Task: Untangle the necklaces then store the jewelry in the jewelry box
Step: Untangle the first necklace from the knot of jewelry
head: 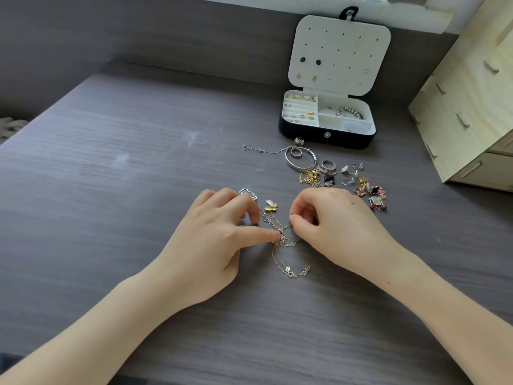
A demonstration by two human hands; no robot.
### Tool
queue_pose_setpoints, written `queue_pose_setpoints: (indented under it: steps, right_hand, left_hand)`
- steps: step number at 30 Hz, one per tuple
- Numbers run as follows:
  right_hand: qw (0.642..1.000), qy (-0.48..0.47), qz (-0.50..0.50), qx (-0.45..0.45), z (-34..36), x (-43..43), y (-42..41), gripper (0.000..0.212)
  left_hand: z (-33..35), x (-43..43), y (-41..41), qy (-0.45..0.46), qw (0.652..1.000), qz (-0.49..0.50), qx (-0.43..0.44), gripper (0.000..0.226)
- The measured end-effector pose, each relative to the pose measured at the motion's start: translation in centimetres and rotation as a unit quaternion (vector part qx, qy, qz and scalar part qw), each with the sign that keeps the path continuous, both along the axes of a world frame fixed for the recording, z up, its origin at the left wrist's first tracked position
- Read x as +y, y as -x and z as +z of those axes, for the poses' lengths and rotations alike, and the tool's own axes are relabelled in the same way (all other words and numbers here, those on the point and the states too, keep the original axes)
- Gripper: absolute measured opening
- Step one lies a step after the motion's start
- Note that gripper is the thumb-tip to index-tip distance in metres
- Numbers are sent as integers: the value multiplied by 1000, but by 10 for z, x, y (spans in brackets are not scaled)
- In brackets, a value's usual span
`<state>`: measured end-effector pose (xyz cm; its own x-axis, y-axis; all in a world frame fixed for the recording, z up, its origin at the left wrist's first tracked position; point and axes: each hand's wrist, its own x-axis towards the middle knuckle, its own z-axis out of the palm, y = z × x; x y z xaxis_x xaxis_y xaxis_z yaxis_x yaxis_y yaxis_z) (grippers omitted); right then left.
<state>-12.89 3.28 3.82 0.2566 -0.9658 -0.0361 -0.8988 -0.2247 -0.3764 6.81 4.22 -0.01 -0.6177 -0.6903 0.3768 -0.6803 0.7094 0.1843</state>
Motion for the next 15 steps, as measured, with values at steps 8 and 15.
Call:
queue_pose_setpoints:
  steps: [8, 15]
  right_hand:
    - [998, -1, 34, -56, -1, -1, 5, 15]
    - [995, 38, 73, -47, -8, -17, -1, 19]
  left_hand:
    - [2, 1, -4, -15, 1000, -11, 23, 56]
    - [2, 0, -3, -6, 998, -5, 64, 50]
